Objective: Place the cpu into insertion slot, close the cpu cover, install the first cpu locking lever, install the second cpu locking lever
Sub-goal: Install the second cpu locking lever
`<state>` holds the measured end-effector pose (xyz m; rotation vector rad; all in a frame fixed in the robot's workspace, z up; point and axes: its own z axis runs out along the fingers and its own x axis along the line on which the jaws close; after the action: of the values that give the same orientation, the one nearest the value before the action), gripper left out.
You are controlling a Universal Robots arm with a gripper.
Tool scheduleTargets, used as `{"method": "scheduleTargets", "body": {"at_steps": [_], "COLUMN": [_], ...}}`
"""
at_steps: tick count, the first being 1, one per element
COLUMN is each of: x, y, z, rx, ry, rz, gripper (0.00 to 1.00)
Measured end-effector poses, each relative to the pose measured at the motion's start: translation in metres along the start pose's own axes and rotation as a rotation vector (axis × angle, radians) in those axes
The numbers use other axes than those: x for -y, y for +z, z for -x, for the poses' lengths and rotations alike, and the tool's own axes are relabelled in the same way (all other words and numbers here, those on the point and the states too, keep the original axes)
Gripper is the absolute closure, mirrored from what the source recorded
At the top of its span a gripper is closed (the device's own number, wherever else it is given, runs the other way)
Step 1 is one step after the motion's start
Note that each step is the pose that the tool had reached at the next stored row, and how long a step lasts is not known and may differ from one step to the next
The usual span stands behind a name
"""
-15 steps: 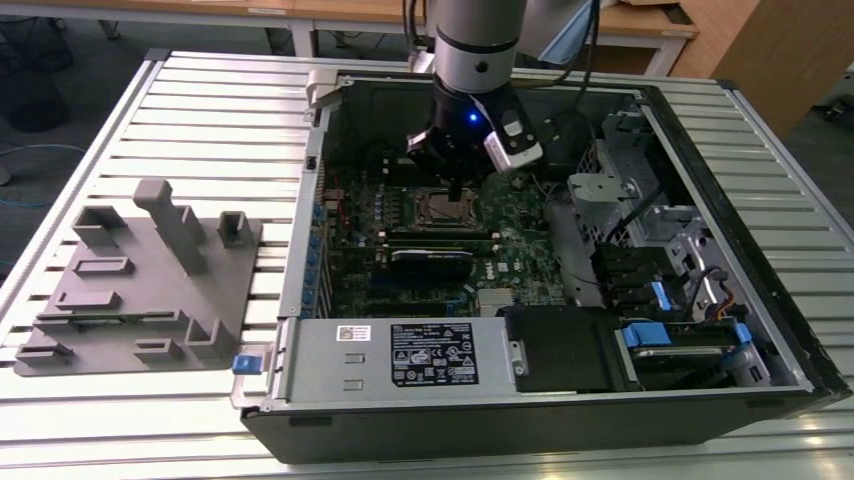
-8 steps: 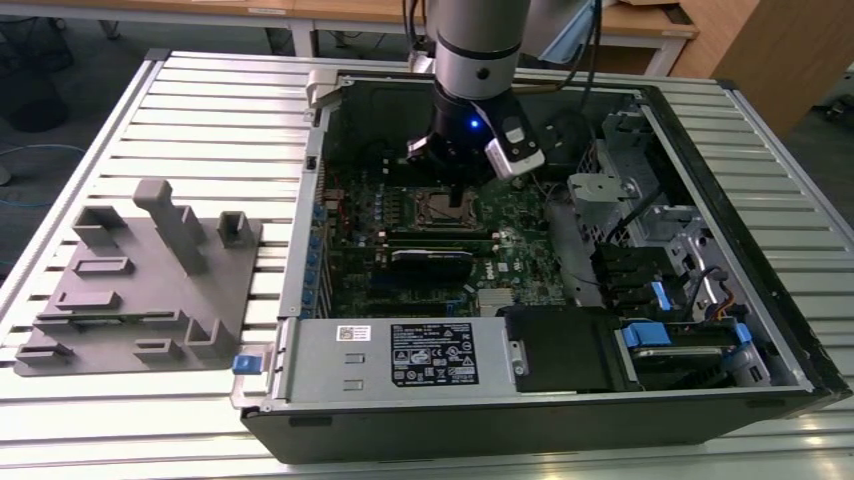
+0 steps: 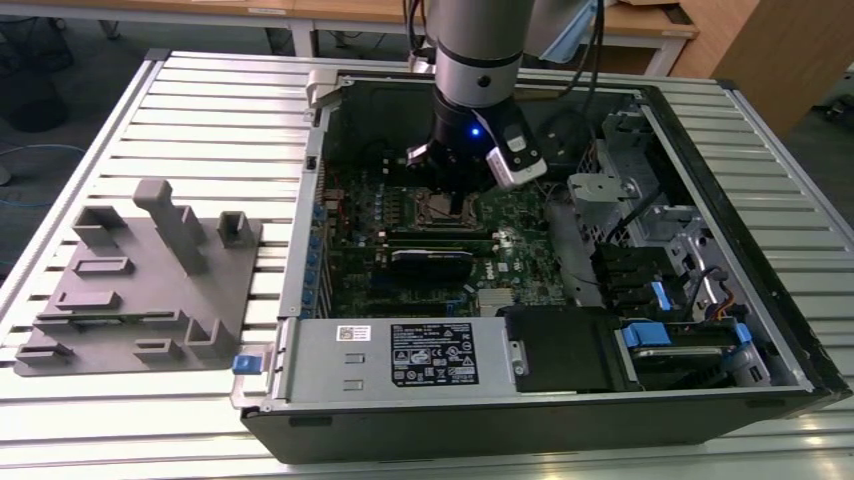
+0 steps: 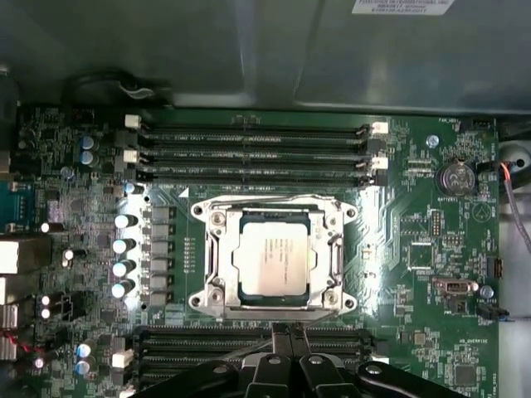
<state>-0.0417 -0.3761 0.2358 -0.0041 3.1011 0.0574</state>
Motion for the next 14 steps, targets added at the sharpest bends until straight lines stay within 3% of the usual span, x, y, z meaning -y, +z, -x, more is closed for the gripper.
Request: {"method": "scheduleTargets", "body": {"at_steps": [14], "x": [0.0005], "y": [0.0], "z": [-0.0005], "rx": [0.0003], "ry": [0.0], "rz": [-0.0001], "gripper": [0.89]}}
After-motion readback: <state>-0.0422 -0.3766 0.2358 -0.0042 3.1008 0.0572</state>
